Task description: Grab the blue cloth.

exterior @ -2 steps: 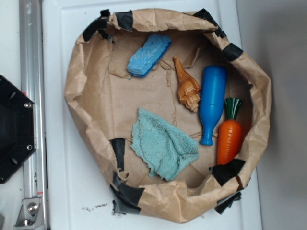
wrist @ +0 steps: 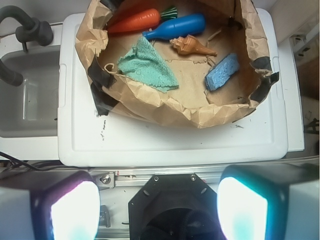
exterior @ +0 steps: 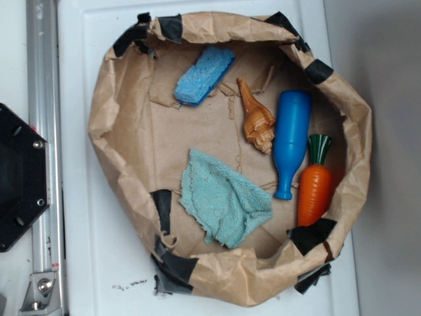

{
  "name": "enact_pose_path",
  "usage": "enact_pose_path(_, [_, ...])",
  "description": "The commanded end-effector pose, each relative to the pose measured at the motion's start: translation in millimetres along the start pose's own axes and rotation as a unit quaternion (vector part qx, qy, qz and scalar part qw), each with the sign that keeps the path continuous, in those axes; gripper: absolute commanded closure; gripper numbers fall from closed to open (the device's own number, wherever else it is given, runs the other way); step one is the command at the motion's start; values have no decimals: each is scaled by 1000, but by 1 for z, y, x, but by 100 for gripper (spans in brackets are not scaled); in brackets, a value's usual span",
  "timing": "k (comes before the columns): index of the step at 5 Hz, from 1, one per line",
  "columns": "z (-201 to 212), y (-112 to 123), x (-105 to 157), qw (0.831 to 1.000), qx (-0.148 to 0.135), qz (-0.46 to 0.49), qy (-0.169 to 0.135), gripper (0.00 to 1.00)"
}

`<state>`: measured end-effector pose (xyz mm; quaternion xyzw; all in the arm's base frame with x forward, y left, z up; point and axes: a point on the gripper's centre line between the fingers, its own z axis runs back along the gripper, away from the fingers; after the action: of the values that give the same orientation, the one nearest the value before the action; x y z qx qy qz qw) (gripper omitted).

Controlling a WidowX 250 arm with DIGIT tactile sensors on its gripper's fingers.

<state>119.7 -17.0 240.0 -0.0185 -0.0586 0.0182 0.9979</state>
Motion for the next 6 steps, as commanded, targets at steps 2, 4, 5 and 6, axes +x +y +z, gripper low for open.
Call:
enact_pose_path(2, [-114, 19, 132, 998, -56, -11, -41, 0])
enact_pose_path(4, [-178, -25, 120, 992, -88, -80, 30, 0])
enact_pose_path(5, [-194, -39, 98, 989, -100, -102, 46, 0])
enact_pose_path(6, [-224, -60, 93, 987, -44, -142, 64, 0])
